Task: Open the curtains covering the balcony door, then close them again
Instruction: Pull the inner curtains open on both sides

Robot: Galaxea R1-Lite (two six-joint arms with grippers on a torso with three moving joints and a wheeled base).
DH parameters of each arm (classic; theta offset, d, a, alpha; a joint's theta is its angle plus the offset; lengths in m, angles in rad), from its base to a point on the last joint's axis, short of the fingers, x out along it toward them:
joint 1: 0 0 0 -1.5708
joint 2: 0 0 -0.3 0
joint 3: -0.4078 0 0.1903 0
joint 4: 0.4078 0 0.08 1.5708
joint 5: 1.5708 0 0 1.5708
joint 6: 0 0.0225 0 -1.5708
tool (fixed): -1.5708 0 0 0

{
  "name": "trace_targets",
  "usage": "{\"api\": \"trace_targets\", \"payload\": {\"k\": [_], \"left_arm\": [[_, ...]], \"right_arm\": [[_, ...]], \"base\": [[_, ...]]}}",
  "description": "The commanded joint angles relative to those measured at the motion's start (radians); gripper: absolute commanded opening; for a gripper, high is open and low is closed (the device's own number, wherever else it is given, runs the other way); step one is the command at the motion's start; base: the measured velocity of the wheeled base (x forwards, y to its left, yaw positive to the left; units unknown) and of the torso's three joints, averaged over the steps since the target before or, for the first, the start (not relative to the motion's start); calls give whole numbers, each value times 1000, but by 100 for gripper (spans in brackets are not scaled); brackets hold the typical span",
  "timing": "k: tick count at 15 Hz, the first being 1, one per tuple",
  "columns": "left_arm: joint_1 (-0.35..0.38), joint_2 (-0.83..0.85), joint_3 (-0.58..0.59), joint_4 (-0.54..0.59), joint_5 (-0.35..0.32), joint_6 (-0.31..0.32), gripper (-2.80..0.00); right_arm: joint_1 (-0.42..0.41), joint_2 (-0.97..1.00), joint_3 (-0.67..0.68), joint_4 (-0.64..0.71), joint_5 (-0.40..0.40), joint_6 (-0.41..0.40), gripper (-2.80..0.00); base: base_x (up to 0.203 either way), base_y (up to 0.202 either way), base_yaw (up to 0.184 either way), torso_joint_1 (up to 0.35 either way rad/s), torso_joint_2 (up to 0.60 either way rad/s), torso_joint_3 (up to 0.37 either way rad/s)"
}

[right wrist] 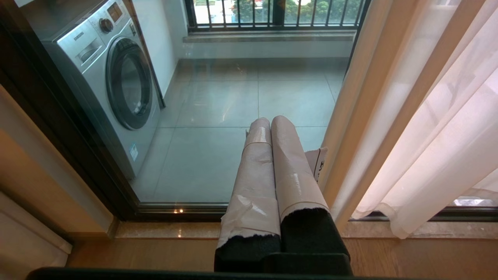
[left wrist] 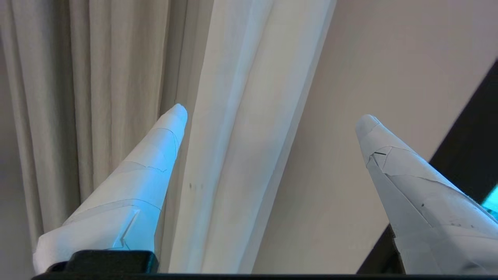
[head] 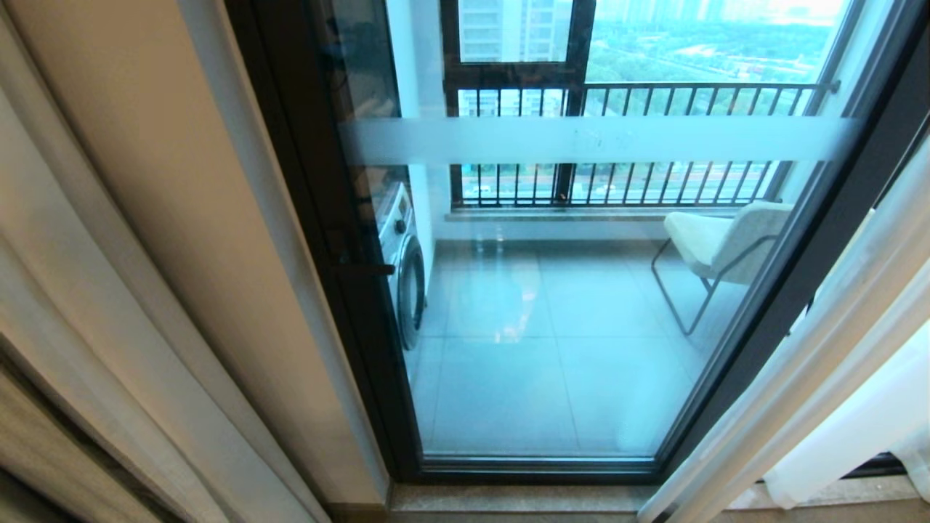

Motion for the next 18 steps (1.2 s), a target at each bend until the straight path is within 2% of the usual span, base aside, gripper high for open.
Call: {"api": "trace_targets", "payload": {"k": [1, 10, 14, 16, 18], "left_arm": [[-7, -67, 38, -11, 0, 3, -280], [-113, -274, 179, -8, -3, 106, -280], [-156, -385, 258, 0, -67, 134, -280], [-196, -448, 318, 8, -113, 184, -280], [-234, -495, 400, 8, -132, 241, -280]], "right_arm": [[0, 0, 0, 0, 0, 0, -280], [0, 0, 0, 0, 0, 0, -280], [0, 0, 0, 0, 0, 0, -280], [0, 0, 0, 0, 0, 0, -280], [0, 0, 0, 0, 0, 0, -280]], "base": [[0, 0, 0, 0, 0, 0], [0, 0, 0, 0, 0, 0], [0, 0, 0, 0, 0, 0], [0, 0, 0, 0, 0, 0], [0, 0, 0, 0, 0, 0]]}}
